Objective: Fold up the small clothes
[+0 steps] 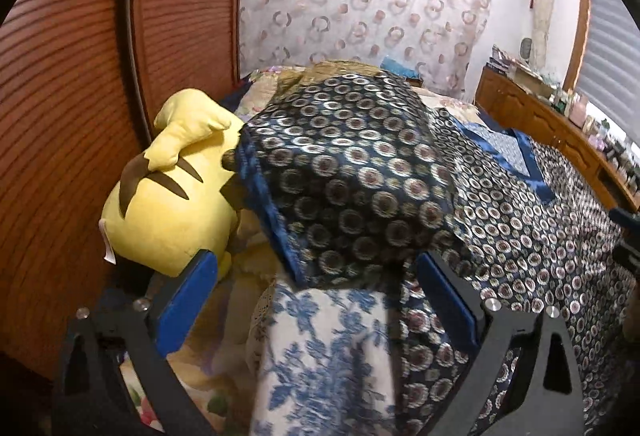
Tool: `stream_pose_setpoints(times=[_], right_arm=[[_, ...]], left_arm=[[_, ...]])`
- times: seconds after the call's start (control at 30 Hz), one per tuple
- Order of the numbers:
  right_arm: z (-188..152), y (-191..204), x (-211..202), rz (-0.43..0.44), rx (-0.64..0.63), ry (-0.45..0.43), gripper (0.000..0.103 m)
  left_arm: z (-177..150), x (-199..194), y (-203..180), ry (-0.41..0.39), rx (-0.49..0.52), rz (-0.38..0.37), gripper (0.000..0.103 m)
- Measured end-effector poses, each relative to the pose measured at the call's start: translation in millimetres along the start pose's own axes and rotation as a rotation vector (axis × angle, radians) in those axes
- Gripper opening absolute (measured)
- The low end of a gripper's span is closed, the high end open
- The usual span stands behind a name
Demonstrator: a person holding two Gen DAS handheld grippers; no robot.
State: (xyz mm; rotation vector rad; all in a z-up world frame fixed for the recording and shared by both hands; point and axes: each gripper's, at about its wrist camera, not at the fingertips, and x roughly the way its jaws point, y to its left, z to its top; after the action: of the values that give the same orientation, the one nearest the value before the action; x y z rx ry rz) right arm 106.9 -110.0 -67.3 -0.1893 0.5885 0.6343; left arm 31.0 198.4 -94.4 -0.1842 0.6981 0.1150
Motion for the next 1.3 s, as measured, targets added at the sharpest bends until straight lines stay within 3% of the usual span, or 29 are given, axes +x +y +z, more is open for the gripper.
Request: stream_pose_setpoints(times=[0.1, 0.17, 0.3, 0.5, 0.53, 0.6, 0.67, 0.7, 0.77, 1.03, 1.3], right_arm=[[0.7, 1.3, 5.6, 0.010, -0.006, 0.017, 0.103], [1.3, 3.1, 8.6, 0.019, -0.007, 0.024, 0.103], [2.3, 6.9, 13.9, 0.033, -0.015, 0.034, 0.103], [-1.1, 7.7, 17.4, 0.052, -0.012, 0.046, 0.103], [-1.7, 8.2, 19.0, 0.059, -0.013, 0.054, 0.103], [-2.2, 10.4, 22.9, 0.073, -0.021, 0.070, 0.103], [-2.0, 13.8, 26.6, 0.080, -0.034, 0.078, 0.103], [-1.8, 15.2, 28.2, 0.083, -0.038, 0.080, 0.103], [-0.8, 16.4, 31.4, 0.091, -0.040, 0.085, 0.103], [0.6, 11.1, 31.7, 0.093, -0.017, 0.074, 0.103], [-2.5, -12.7, 14.1, 0.074, 0.050, 0.052, 0.103]], left_arm=[[3.5, 8.9, 6.9, 0.027, -0.026, -0.039, 0.095], [4.0, 17.0, 11.5, 0.055, -0.050, -0.074, 0.084], [5.3, 28.5, 17.6, 0.087, -0.071, -0.110, 0.073], [9.8, 44.7, 24.1, 0.135, -0.086, -0.135, 0.071], [9.8, 47.1, 23.3, 0.141, -0.083, -0.145, 0.067], [10.7, 51.1, 23.7, 0.149, -0.083, -0.156, 0.057], [10.6, 51.8, 22.8, 0.149, -0.078, -0.173, 0.035], [10.8, 51.3, 22.2, 0.147, -0.074, -0.175, 0.032], [11.3, 47.9, 21.3, 0.135, -0.059, -0.163, 0.004], [34.7, 10.4, 10.4, 0.028, -0.031, -0.192, 0.000], [80.9, -8.5, -44.8, -0.052, 0.079, -0.267, 0.000]])
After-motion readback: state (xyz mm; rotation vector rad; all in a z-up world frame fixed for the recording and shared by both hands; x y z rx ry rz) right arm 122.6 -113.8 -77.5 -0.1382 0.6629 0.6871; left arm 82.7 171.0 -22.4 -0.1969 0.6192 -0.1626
